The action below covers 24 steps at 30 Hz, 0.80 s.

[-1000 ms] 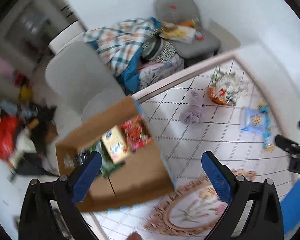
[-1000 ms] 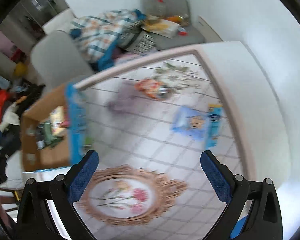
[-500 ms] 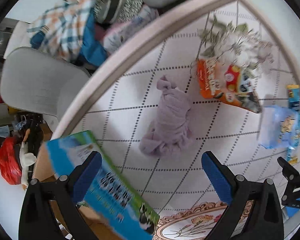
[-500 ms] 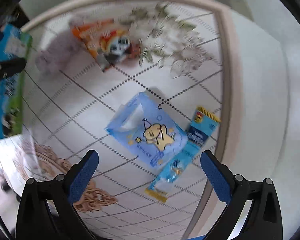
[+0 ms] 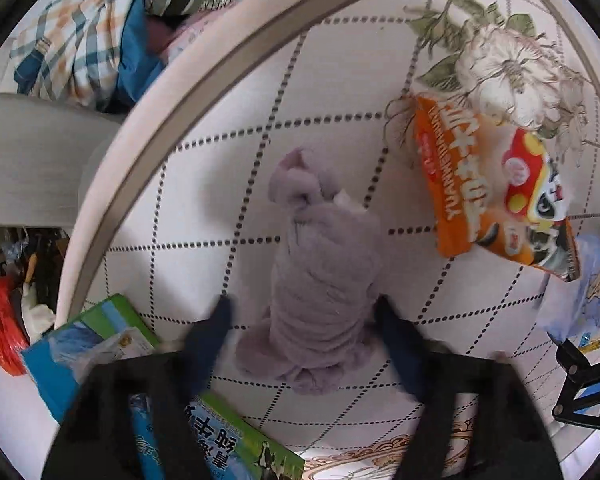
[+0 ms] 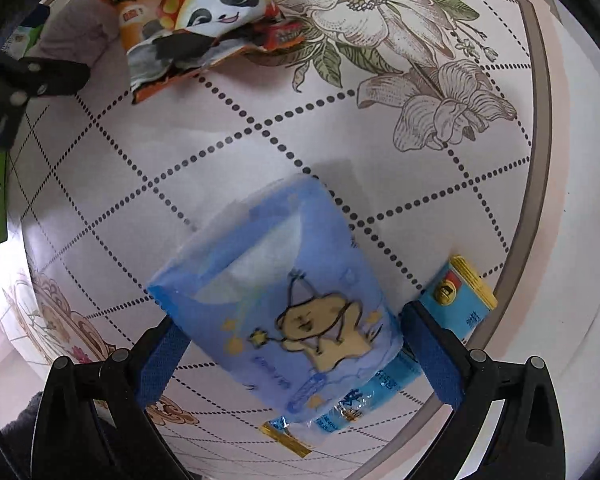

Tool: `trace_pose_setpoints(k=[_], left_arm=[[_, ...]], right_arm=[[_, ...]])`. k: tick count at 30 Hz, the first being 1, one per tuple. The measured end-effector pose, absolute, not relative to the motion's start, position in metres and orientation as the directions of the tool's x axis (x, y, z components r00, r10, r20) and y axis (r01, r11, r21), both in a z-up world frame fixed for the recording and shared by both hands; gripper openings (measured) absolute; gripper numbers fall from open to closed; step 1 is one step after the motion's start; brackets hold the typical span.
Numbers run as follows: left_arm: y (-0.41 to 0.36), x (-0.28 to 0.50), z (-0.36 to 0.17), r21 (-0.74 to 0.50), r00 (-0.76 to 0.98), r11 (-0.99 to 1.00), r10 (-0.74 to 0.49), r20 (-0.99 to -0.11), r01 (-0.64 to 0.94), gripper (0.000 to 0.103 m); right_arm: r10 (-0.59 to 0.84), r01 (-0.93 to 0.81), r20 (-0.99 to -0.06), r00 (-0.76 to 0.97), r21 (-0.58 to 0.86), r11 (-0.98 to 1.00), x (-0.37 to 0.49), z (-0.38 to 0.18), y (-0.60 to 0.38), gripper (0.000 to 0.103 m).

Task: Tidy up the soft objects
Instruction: 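Grasp the lilac cloth with the left gripper while the right grasps the blue tissue pack, then carry both items into the box and open both grippers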

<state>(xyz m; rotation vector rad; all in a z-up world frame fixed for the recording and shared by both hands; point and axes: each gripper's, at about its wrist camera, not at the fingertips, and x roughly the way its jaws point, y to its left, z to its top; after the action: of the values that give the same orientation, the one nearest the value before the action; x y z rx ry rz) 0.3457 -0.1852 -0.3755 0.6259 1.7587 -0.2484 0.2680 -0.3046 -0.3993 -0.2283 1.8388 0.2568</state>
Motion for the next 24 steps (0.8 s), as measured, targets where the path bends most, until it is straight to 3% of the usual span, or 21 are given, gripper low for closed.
trace_pose_setpoints(k=[5, 12, 24], left_arm=[[-0.18, 0.335, -0.372, 0.149, -0.156, 0.849, 0.261, -0.953, 0.508, 0.035], [-0.174, 0.32, -0.343, 0.136, -0.116, 0.89, 0.205, -0.972, 0.436, 0.031], [-0.155, 0.265, -0.257, 0.012, -0.031, 0.957, 0.022, -0.999, 0.289, 0.031]], right_arm=[[-0.017, -0.265, -0.964, -0.265, 0.055, 0.963, 0.263, -0.405, -0.305, 0.084], [0.025, -0.156, -0.964, -0.265, 0.069, 0.985, 0.266, -0.385, -0.312, 0.054], [0.138, 0.049, -0.979, -0.151, 0.132, 0.99, 0.254, -0.314, -0.327, 0.046]])
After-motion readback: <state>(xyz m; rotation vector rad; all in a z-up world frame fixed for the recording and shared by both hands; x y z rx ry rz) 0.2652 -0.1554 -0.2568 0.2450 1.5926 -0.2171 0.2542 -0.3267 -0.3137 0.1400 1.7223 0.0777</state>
